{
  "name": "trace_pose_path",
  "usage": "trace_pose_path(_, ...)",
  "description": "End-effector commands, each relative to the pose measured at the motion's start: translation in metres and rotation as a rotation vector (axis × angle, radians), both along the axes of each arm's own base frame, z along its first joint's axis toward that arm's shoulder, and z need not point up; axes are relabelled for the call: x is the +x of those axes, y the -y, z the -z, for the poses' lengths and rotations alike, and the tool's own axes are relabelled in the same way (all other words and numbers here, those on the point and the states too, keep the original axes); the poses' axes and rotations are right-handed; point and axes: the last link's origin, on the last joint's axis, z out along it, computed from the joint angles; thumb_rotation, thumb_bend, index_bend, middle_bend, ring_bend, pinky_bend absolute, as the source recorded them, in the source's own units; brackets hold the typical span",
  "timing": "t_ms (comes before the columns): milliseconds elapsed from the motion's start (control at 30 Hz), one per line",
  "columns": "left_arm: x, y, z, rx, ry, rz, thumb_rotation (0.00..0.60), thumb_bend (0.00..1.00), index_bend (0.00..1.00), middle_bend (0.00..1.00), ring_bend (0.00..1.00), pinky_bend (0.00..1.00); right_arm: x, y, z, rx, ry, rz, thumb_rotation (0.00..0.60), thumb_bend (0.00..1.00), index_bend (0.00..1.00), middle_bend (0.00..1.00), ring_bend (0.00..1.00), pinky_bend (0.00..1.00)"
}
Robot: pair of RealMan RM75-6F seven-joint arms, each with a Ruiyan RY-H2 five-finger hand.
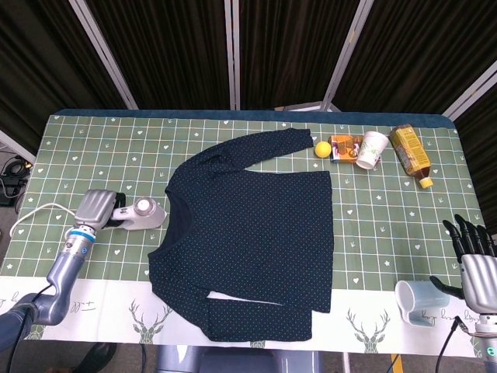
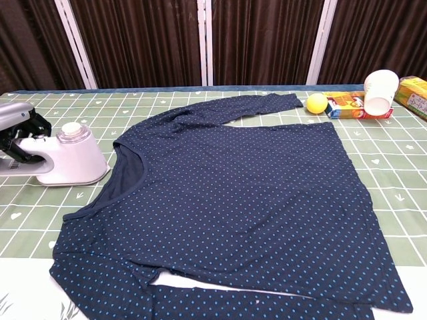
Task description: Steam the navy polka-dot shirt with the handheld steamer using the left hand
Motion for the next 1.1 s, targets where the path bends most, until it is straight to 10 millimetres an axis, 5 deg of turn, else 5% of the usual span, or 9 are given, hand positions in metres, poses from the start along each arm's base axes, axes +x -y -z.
trace_pose_path(33,0.012,0.002,-0.011,0.007,0.052,0.072,0.600,0.73,0.99,0.87,0.85,1.00,0.000,0.000,0.000,0.000,0.000,0.000,0.600,0.00,0.00,0.00,0.00,0.00)
trace_pose_path(467,0.078,-0.003,-0.016,-0.081,0.118,0.240,0.600,0.73,0.98,0.88,0.85,1.00,0.001,0.000,-0.001,-0.002,0.005,-0.002,0.600,0.00,0.00,0.00,0.00,0.00)
trace_pose_path(1100,0.199,-0.040,0.074,-0.200,0.106,0.341,0.600,0.73,0.98,0.88,0.85,1.00,-0.008,0.007,-0.004,-0.004,0.019,0.039,0.600,0.00,0.00,0.00,0.00,0.00)
